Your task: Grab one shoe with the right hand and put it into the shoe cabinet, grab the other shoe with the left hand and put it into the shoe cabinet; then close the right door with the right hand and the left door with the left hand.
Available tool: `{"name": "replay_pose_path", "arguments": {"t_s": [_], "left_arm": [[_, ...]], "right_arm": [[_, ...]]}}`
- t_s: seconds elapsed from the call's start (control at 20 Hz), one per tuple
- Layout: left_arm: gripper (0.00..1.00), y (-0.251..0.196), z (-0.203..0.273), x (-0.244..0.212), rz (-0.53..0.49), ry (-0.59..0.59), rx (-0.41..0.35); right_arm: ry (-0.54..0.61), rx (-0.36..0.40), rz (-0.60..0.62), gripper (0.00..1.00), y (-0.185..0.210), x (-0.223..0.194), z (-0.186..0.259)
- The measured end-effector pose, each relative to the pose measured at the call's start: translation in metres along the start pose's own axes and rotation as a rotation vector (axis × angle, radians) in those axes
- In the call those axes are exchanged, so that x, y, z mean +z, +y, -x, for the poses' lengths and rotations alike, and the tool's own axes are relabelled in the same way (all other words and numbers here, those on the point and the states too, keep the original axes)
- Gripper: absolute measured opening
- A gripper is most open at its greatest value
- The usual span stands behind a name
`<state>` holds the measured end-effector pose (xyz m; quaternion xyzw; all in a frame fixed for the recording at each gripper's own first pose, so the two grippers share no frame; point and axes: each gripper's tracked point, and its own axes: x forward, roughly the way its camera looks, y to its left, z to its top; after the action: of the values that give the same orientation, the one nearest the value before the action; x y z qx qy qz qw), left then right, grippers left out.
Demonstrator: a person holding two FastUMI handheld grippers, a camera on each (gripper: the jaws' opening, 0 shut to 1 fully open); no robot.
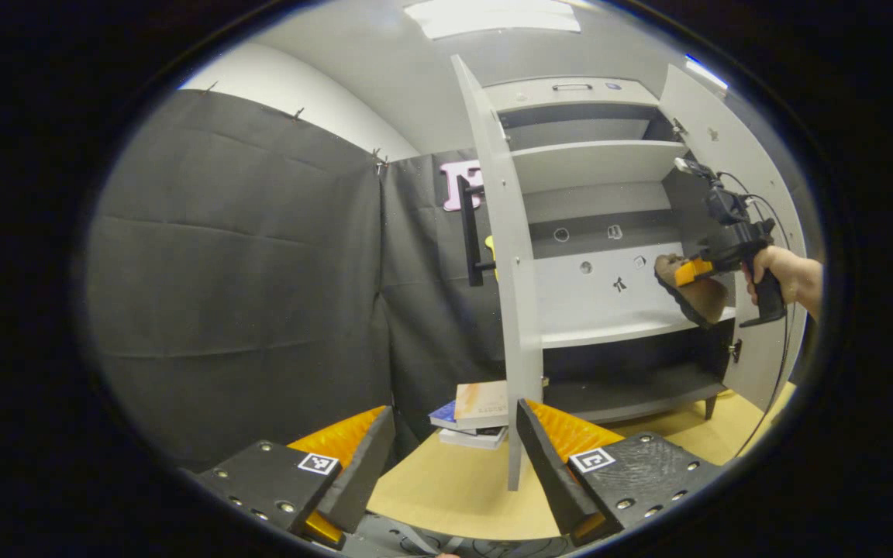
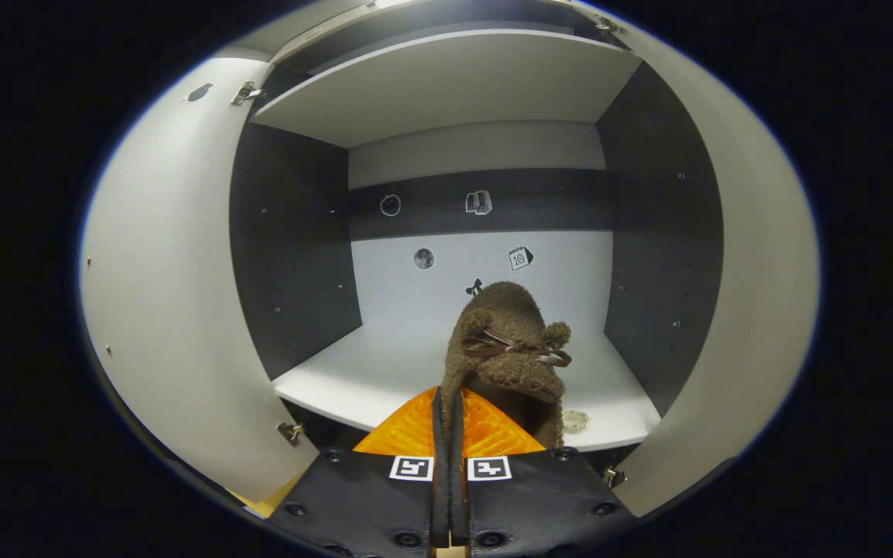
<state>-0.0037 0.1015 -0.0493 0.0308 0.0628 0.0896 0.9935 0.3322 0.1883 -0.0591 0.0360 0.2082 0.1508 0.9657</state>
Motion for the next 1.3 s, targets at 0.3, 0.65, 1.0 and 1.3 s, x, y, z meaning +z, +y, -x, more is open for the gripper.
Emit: {"name": "replay_pose_path", "arguments": {"t_s": [0.3,0.65,1.0,1.3], "left_arm": [[0.99,0.004,0.004,-0.002,0.019,0.029,0.050],[0.99,0.006,0.007,-0.003,0.014,0.051,0.081],[1.00,-0.018,0.003,-0.021,0.036,0.100,-0.015],[1.00,-0.072,0.010,-0.041,0.024,0.141,-0.179]], "right_arm": [[0.051,-0.056,0.031,0.02,-0.013,0.006,-0.062],[0.029,-0.130,0.011,0.23,-0.026,0.010,-0.088],[-0.180,-0.118,0.094,0.97,-0.022,0.051,-0.015],[-0.315,-0.126,0.130,1.00,-0.021,0.050,0.076]]}}
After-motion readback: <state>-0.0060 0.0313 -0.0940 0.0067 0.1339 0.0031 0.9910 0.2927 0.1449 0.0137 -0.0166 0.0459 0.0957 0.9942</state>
